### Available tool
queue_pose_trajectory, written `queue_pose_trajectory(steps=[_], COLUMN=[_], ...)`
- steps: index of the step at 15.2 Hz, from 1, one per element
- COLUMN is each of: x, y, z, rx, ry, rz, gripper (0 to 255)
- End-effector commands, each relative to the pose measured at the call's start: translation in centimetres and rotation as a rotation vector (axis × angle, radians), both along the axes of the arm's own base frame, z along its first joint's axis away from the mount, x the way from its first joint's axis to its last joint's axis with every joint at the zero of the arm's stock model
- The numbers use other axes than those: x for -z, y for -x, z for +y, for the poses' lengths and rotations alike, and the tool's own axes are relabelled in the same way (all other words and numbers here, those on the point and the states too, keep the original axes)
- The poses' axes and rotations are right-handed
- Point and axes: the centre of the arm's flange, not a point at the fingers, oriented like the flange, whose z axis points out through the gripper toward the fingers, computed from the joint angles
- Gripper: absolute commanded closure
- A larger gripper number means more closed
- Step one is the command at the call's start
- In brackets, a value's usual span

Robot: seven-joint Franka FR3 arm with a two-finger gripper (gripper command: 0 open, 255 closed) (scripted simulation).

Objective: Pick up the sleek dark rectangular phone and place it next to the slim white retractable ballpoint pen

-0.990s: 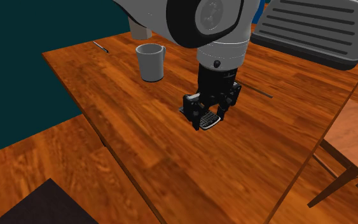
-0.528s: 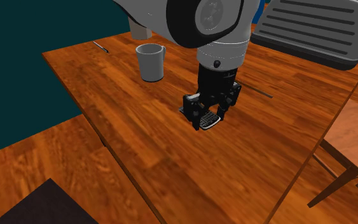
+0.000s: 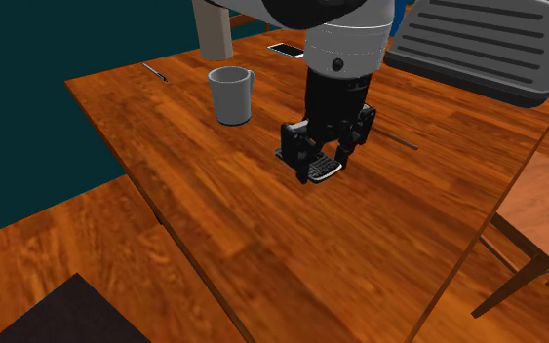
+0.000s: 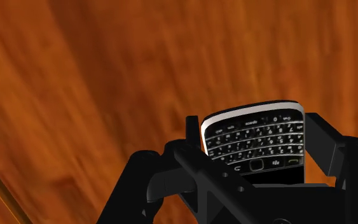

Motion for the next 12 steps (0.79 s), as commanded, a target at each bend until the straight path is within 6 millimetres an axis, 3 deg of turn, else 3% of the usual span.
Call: queue_pose_trajectory(steps=[1, 8, 12], x=[-1.1, -4.8, -4.8], y=[-0.1, -0.1, -0.8], z=[0.0, 0.0, 5.3], rx=[0.000, 0.000, 0.000], ry=[0.000, 0.000, 0.000], rz=[0.000, 0.000, 0.000], gripper=[255, 255, 255])
